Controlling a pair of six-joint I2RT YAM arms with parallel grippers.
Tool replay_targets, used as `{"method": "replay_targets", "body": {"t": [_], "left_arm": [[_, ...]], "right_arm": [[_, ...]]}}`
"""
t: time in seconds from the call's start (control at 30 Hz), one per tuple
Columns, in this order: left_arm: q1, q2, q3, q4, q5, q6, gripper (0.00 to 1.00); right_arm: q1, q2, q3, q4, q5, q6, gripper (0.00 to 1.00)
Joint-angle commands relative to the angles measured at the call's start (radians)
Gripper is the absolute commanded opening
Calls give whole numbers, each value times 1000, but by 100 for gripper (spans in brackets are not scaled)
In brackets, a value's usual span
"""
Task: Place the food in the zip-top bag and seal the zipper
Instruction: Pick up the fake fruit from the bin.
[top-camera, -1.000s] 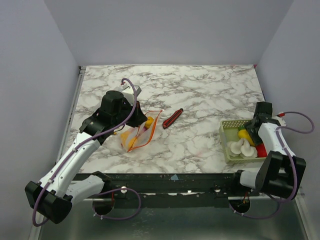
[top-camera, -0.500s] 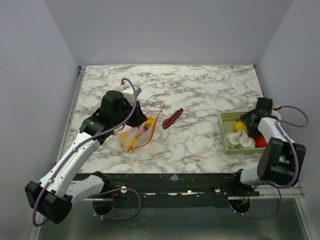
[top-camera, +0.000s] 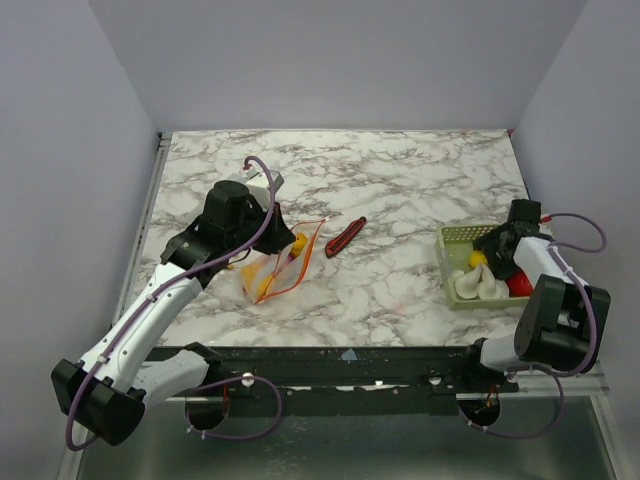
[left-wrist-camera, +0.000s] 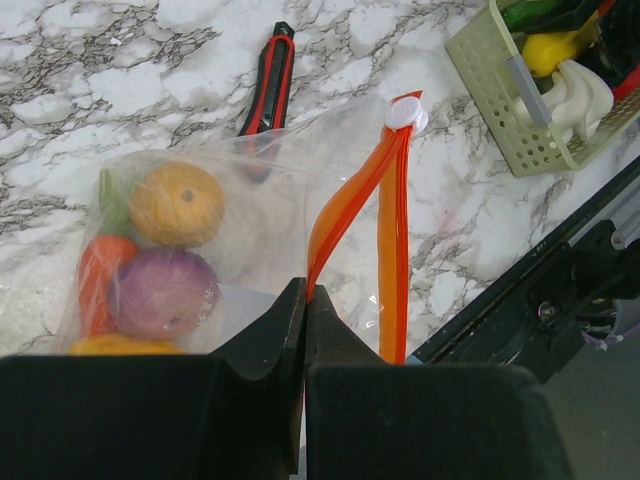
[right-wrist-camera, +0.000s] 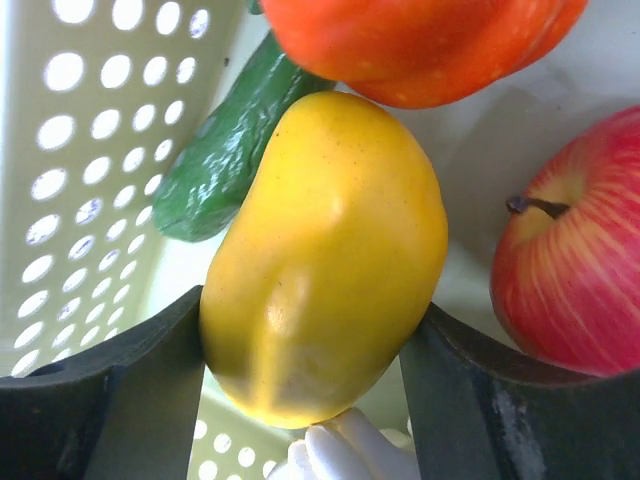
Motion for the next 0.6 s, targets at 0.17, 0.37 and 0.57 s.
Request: {"method": "replay_targets", "body": {"t": [0.17,0.37,0.57], "left_arm": [[7,3,-5,22,27,-4,0],[5,7,-7,22,20,-4,0],[6,6,-6,19,13,-3,0]], "right_arm": [[-1,-188,81,-91,6,-160,59],[-2,-252,103,-102,-51,-215,56],[0,-324,146,-129,-253,-210,49]]}}
